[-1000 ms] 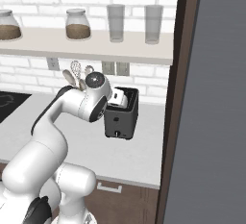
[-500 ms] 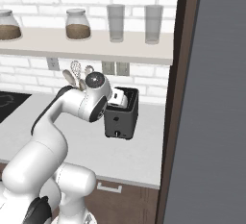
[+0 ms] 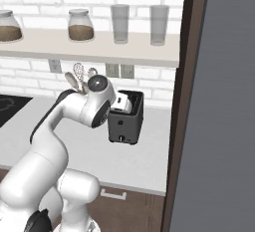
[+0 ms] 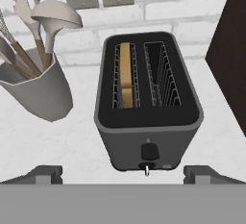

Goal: Start the toaster. Once the lever pops up, take the bread to the plate on the dining counter.

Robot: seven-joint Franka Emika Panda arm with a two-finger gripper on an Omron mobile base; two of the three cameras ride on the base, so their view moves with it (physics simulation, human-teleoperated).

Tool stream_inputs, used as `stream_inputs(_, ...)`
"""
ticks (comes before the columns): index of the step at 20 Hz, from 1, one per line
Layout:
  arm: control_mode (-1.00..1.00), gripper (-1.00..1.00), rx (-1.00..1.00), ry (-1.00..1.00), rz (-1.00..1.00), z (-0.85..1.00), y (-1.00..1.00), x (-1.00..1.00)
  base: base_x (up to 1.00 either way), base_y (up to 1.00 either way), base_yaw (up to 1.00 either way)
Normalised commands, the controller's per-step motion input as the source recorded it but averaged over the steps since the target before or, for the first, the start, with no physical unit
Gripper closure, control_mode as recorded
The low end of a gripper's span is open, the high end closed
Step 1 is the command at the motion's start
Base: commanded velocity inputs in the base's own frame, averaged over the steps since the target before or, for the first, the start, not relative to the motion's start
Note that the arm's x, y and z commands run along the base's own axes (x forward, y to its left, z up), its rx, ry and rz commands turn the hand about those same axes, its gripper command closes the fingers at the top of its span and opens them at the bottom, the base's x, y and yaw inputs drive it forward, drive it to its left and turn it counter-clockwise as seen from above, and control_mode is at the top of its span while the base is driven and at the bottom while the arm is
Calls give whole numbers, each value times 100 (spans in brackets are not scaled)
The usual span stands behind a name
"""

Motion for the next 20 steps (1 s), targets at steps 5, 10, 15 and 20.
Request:
stream_inputs(5,-100,-100,0,-4,1,0,2,0,0,0,0)
stream_inputs(10,-100,-100,-1,7,0,0,8,31,0,0,0)
stream_inputs(15,-100,-100,-1,9,0,0,2,40,0,0,0)
stream_inputs(20,-100,-100,0,1,0,0,0,32,0,0,0)
